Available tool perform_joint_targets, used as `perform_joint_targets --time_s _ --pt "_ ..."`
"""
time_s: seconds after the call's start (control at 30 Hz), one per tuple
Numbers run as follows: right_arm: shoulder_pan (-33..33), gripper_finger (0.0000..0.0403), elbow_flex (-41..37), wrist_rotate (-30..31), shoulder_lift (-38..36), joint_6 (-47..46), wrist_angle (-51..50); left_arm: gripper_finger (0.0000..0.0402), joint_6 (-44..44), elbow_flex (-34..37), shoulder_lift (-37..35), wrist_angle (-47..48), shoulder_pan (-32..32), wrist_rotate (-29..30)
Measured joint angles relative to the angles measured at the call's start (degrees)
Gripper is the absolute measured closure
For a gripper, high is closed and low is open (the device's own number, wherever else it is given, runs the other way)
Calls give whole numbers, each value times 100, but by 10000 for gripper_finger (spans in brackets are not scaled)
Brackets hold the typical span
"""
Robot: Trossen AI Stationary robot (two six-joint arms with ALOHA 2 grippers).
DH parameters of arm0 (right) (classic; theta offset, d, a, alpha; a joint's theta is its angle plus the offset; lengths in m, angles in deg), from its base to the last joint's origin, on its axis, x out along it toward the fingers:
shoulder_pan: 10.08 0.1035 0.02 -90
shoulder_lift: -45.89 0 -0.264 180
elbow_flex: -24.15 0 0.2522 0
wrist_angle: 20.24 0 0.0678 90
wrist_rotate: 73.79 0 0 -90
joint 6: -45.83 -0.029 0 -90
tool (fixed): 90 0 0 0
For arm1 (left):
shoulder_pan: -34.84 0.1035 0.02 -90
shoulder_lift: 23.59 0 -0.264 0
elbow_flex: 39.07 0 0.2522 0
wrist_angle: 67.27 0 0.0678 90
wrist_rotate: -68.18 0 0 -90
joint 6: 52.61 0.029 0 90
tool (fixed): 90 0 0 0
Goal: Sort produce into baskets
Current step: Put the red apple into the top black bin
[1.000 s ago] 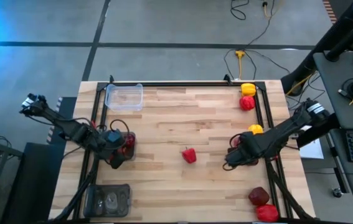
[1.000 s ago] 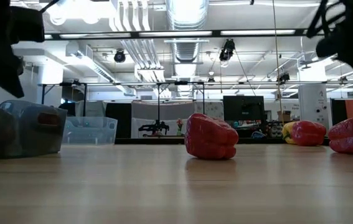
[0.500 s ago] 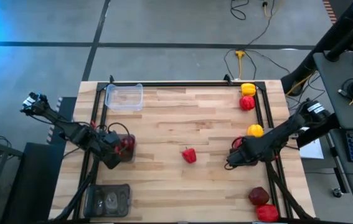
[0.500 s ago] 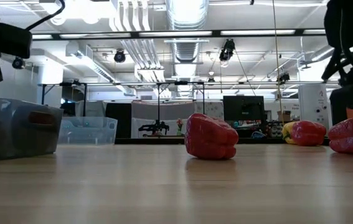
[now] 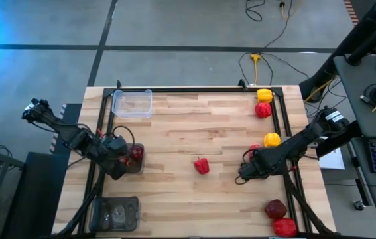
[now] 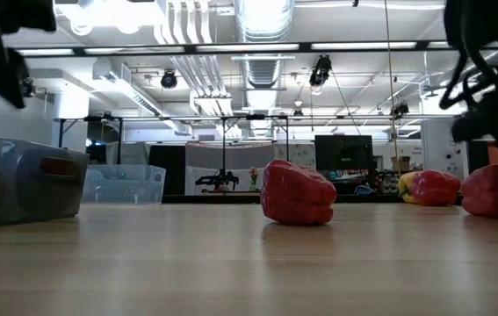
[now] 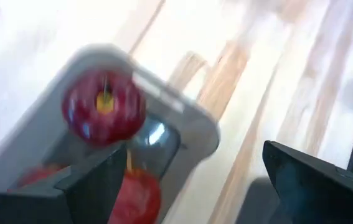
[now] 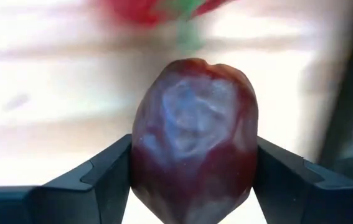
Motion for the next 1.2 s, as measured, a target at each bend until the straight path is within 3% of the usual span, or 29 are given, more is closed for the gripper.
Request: perform_joint_targets --time_s 0.1,0.23,0.37,0.57,0.97,1.2 --pt "0 138 490 116 16 69 -25 45 783 -246 -3 -156 -91 313" --pt "-37 141 1323 782 117 168 11 45 1930 -400 38 -715 -216 621" --pt "-344 141 1836 1124 268 740 -113 45 2887 -391 113 -1337 -220 828" --pt "-1054 141 2630 1369 840 2014 817 44 3360 -294 351 -2007 -220 900" --pt "-3457 142 3757 -1447 2612 4476 1735 44 2935 -282 637 -1985 -292 603" --pt "-4083 142 4620 -2653 3542 5017 1642 44 2561 -196 778 -1897 -386 606"
